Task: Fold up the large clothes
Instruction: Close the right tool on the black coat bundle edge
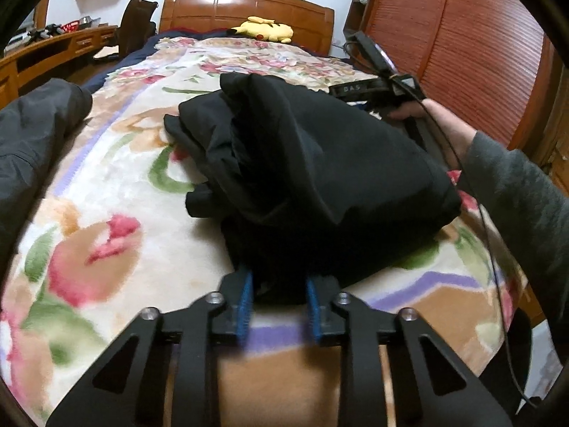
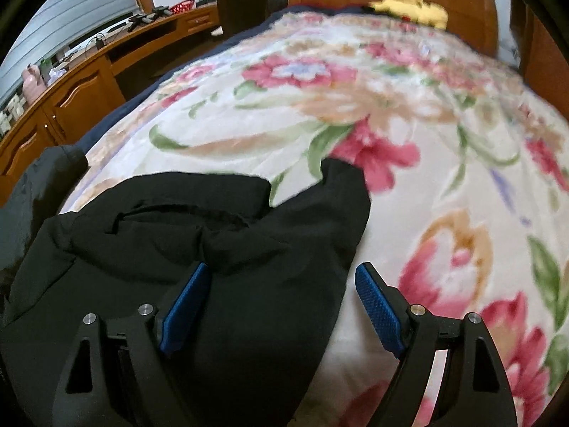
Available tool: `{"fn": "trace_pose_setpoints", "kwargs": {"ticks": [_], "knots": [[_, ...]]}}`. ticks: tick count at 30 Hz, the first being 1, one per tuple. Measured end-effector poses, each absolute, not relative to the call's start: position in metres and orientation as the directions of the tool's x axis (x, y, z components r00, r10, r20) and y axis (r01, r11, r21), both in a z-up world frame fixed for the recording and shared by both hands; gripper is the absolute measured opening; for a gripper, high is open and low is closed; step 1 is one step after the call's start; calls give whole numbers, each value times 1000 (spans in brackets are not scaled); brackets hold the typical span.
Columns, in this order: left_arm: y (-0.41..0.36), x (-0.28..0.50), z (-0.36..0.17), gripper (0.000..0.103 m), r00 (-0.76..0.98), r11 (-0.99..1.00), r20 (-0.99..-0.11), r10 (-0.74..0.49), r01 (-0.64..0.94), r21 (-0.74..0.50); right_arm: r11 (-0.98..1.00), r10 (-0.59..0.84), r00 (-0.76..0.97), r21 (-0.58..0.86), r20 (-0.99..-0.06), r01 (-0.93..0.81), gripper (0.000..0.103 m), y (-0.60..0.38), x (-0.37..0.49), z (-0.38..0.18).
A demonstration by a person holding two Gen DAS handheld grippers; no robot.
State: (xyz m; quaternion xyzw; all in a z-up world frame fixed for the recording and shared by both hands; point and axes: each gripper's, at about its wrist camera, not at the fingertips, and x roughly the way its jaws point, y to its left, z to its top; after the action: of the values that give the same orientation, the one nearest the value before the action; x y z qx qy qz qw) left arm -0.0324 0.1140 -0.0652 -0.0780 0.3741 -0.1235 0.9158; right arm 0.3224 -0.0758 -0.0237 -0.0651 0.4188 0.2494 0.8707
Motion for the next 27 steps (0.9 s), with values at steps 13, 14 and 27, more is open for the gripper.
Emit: {"fn": "trace_pose_setpoints", "kwargs": {"ticks": [13,14,27], "knots": [[128,-38,-51,8,748,960,-609,-265,144,-242,828,453,500,140,-739,-543,30,-80,308,-19],[131,-39,-49,8,758,960,-599,-260,136,-245,830,448,515,124,-731,-544,27,-80,304,-16],[149,-54,-33,6,830,971,-522,-194,87,-223,833,407,645,-27,-646,-553,20,-85,242,7]]}}
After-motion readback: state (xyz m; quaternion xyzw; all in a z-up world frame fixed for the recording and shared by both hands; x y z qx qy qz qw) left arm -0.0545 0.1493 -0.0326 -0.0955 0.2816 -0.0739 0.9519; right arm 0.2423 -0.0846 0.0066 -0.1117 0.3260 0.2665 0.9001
